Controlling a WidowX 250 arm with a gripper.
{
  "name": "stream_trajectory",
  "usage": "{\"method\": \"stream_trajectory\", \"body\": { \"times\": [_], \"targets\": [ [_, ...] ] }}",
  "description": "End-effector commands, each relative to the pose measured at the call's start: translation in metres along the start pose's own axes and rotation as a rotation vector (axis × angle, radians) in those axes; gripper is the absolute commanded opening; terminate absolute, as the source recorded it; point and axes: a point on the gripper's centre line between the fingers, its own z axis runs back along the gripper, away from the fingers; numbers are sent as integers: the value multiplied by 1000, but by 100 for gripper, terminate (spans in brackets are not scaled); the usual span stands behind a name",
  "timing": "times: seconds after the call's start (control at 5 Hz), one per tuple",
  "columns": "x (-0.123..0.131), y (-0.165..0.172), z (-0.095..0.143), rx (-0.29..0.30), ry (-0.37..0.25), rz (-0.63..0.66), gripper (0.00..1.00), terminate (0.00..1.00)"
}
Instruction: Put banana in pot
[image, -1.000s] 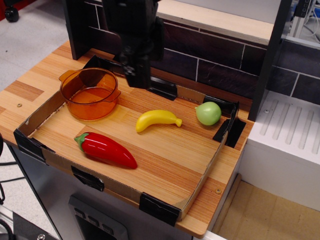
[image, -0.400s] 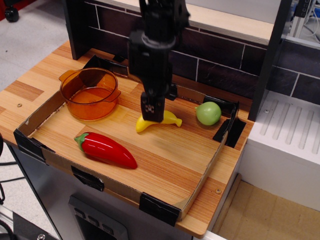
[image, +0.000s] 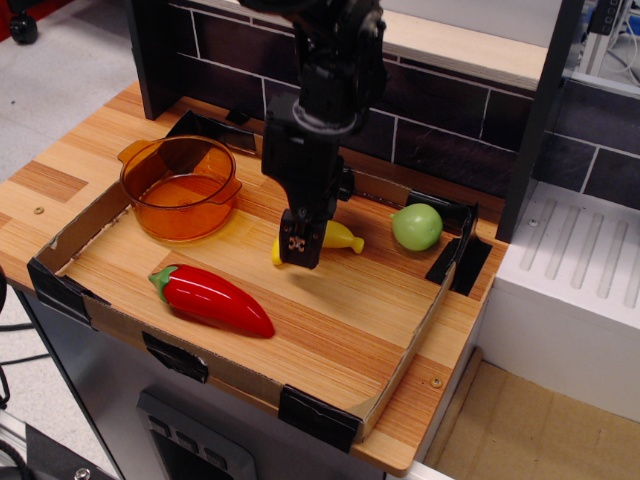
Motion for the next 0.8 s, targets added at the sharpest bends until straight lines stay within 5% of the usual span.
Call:
{"method": "stream_trajectory", "body": {
  "times": [0.0, 0.2, 0.6],
  "targets": [
    [11, 0, 0, -64, -16, -37, 0, 0],
    [13, 1, 4, -78, -8, -43, 0, 0],
    [27, -2, 72, -139, 133, -4, 0, 0]
  ]
}}
